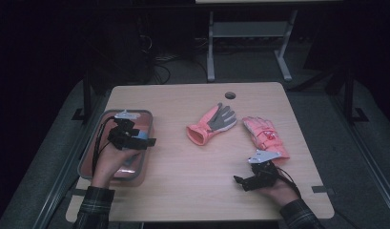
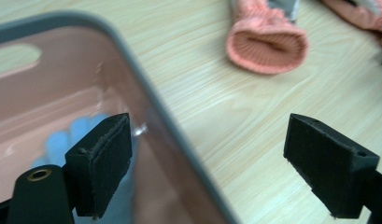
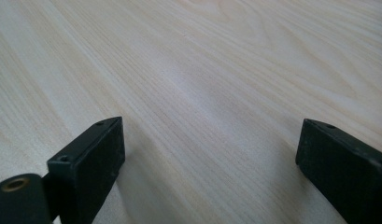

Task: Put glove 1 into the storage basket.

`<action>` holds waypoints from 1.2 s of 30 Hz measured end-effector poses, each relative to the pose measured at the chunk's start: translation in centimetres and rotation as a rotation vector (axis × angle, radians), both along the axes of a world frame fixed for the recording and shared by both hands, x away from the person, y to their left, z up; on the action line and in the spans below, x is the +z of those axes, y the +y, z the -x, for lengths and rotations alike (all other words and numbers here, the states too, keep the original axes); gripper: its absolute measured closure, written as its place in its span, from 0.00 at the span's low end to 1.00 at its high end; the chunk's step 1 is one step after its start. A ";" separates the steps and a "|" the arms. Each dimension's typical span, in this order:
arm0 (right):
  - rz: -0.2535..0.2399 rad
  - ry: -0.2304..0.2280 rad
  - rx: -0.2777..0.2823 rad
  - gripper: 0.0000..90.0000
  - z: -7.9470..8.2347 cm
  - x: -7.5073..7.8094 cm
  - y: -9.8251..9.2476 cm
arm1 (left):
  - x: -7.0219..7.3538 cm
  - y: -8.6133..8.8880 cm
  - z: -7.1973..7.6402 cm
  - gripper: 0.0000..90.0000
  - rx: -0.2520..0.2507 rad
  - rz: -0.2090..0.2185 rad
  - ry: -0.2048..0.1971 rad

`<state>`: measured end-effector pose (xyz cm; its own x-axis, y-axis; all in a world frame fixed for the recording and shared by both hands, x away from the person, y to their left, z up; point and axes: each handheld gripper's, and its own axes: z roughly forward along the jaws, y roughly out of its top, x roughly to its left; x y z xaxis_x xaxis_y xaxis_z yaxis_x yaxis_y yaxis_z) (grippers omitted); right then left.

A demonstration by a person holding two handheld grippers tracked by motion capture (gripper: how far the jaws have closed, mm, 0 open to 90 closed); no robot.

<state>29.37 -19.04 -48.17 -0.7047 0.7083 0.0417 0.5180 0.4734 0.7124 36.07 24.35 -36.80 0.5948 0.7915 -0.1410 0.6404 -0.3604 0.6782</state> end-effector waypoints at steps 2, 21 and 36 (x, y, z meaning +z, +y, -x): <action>0.000 0.000 0.000 0.09 0.0 0.0 0.0 | 0.3 -0.8 -0.1 0.17 -0.016 0.004 -0.006; -0.001 -0.001 0.001 0.09 0.0 0.0 0.0 | 0.3 -10.8 -3.1 0.31 -0.149 0.004 -0.014; -0.002 -0.003 0.001 0.09 0.0 0.0 0.0 | -2.7 -16.8 -9.1 0.55 -0.181 -0.102 -0.015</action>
